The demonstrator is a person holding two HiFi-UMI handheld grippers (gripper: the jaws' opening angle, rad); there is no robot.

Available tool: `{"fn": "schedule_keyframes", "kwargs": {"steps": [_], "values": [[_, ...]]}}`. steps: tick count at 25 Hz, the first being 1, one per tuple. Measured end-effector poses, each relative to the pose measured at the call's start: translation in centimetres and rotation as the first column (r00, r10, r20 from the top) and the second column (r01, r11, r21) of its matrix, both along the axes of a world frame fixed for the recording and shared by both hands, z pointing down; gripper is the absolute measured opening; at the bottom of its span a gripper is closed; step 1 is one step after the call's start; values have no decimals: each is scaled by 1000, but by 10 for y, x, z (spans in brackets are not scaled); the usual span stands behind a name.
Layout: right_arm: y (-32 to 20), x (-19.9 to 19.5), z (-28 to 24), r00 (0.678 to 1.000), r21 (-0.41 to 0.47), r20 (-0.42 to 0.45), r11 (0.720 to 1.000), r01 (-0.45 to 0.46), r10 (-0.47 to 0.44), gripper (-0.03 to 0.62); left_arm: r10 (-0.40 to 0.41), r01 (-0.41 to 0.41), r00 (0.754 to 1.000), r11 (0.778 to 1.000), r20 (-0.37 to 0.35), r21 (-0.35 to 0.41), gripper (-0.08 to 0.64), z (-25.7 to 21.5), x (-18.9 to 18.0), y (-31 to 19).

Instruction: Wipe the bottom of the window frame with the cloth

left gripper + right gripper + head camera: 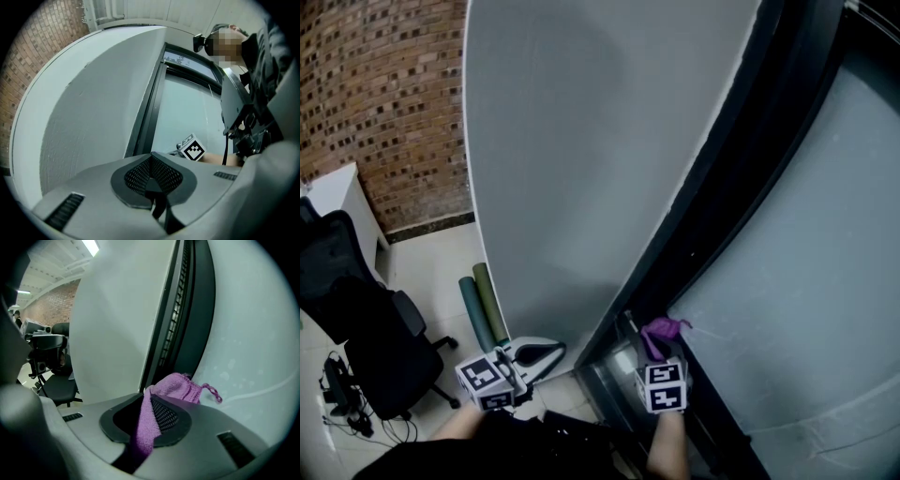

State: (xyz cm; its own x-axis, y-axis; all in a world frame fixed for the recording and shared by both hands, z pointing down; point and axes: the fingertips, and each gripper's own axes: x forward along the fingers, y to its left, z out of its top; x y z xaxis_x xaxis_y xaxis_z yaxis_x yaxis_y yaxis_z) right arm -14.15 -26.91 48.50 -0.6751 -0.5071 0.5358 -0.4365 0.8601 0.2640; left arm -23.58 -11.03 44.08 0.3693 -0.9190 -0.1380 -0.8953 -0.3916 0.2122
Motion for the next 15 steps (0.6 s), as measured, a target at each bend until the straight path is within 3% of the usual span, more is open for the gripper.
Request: {"fn": "schedule_keyframes", "kwargs": {"steps": [3,6,11,15], "values": [[14,-1,-4,999,2,31,999,40,-40,60,-2,2,1000,1000,0,3,-3,0,-1,2],[32,1,-17,986,-14,146,996,84,-81,60,-7,7,1000,1000,-5,9,-3,0,-2,2],[60,20,-46,922,-51,370,988,145,-116,58,-9,9,1000,1000,-10,20,-3,-3,-1,-1],[68,46,-61,873,-13,476,991,130,-108,56,23,-23,1000,999,1,40,-3,-10,9,-10]]}}
